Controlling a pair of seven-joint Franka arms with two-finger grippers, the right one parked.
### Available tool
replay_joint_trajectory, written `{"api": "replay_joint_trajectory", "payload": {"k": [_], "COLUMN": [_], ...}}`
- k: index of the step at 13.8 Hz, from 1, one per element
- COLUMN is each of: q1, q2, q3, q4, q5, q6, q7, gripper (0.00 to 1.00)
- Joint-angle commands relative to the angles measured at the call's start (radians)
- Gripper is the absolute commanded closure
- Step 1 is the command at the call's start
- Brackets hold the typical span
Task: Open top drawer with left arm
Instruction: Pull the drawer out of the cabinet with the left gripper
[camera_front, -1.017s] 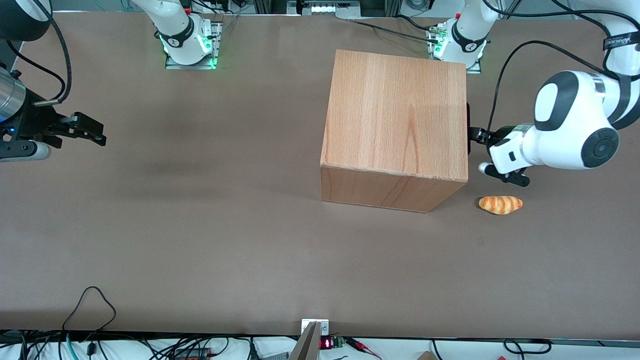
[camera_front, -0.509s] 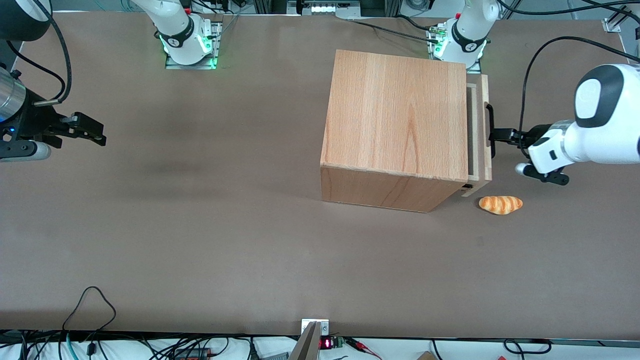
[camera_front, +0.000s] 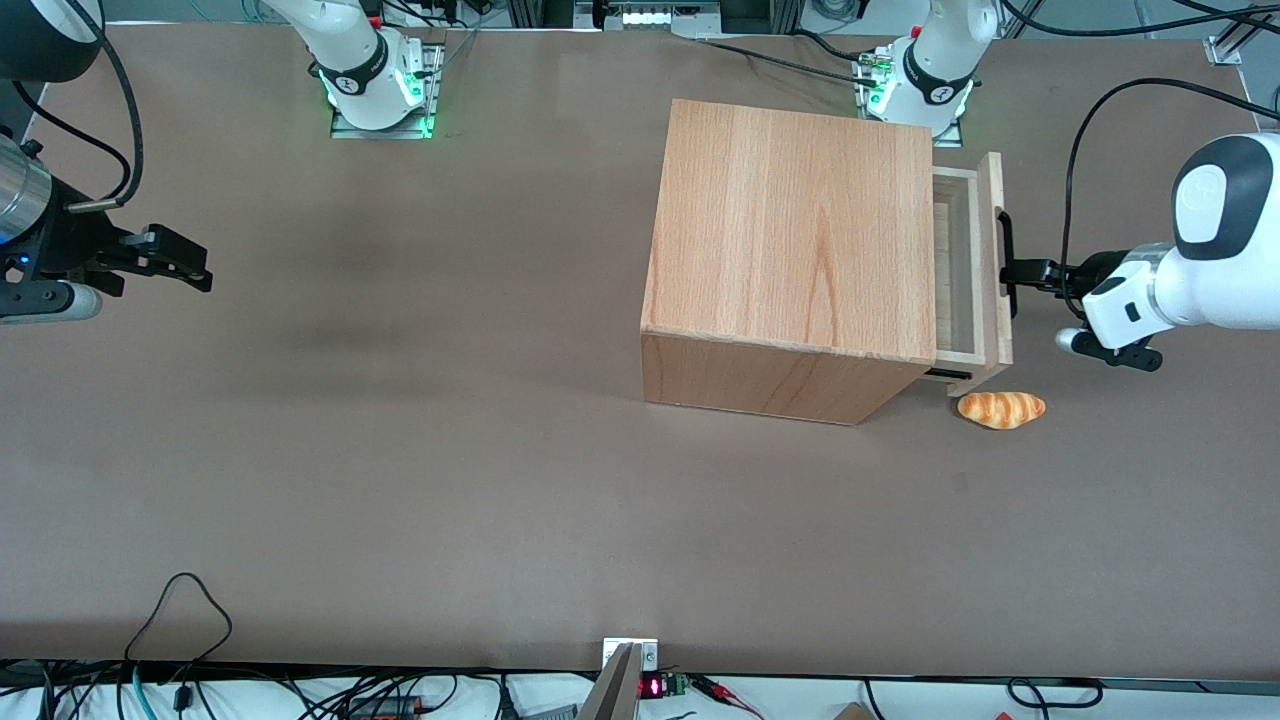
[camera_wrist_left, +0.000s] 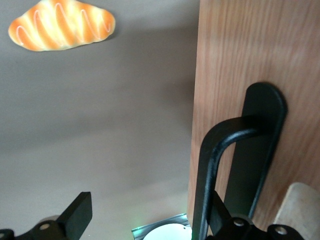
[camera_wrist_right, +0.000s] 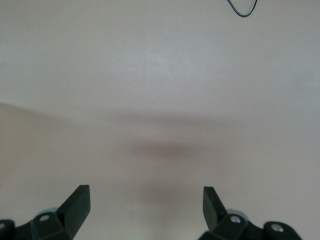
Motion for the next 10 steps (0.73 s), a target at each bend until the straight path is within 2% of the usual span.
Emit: {"api": "replay_joint_trajectory", "payload": {"k": [1, 10], "q1": [0.024, 0.115], "q2": [0.002, 0.043], "q3": [-0.006, -0.007], "q4": [-0.004, 0.055], "q5": [0.054, 0.075], "q6": [0.018, 0.018], "q7": [0.027, 0.044], "gripper": [0.0, 0.0]}}
